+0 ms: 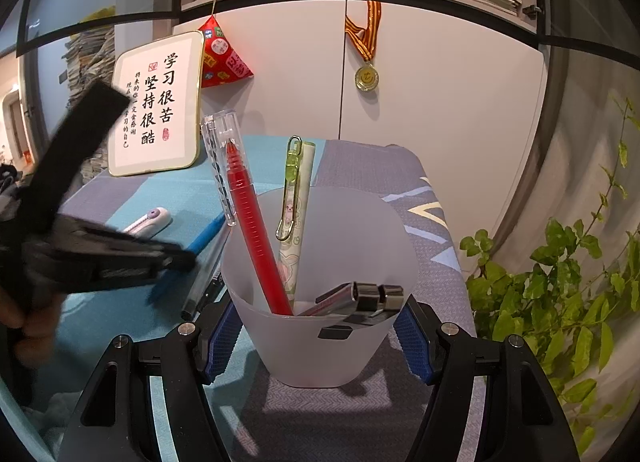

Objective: Organize stationery
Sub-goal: 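Lift the blue pen over the cup and release it with the left tool, then grasp the clear translucent pen from the mat with the left tool, then lift the clear pen over the cup and release it with the left tool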

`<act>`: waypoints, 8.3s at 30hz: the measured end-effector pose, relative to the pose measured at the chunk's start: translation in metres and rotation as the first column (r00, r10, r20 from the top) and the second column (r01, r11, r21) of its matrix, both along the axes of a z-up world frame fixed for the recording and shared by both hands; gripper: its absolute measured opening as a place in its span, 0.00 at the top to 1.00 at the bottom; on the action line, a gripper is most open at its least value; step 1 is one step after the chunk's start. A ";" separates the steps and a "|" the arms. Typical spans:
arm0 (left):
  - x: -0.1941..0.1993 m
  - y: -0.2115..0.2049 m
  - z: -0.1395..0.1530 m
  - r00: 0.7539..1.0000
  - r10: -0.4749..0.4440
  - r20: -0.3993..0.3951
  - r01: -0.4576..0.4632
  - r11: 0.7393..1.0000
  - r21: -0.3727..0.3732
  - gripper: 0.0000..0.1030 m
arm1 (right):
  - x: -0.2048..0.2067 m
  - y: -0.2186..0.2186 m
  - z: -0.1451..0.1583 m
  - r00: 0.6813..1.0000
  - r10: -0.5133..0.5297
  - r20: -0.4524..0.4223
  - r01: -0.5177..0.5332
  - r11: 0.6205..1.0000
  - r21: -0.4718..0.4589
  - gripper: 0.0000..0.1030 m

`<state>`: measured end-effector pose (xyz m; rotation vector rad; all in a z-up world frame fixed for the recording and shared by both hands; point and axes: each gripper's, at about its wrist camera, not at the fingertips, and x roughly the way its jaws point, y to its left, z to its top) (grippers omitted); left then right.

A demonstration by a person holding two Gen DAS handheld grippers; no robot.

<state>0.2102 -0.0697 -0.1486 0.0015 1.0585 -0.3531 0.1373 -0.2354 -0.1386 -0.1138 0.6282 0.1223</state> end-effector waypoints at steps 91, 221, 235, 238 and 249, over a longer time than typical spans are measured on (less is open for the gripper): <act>-0.104 -0.018 0.197 0.823 -0.156 0.546 0.329 0.915 -0.234 0.91 | -0.002 0.002 0.001 1.000 -0.001 0.004 0.001 1.000 -0.006 0.32; -0.045 -0.050 0.163 0.833 0.038 0.552 0.179 0.926 -0.333 0.90 | 0.000 -0.003 0.001 1.000 0.006 0.001 -0.006 1.000 0.012 0.32; -0.061 -0.058 0.132 0.854 -0.065 0.517 0.213 0.949 -0.232 0.90 | 0.001 -0.003 0.001 1.000 0.006 0.000 -0.006 1.000 0.010 0.32; -0.060 -0.056 0.124 0.874 -0.079 0.479 0.210 0.951 -0.228 0.90 | 0.001 -0.003 0.001 1.000 0.005 0.002 -0.005 1.000 0.010 0.32; -0.063 -0.048 0.111 0.903 -0.097 0.418 0.209 0.950 -0.231 0.90 | 0.000 0.001 0.001 1.000 0.002 0.003 -0.002 1.000 -0.004 0.32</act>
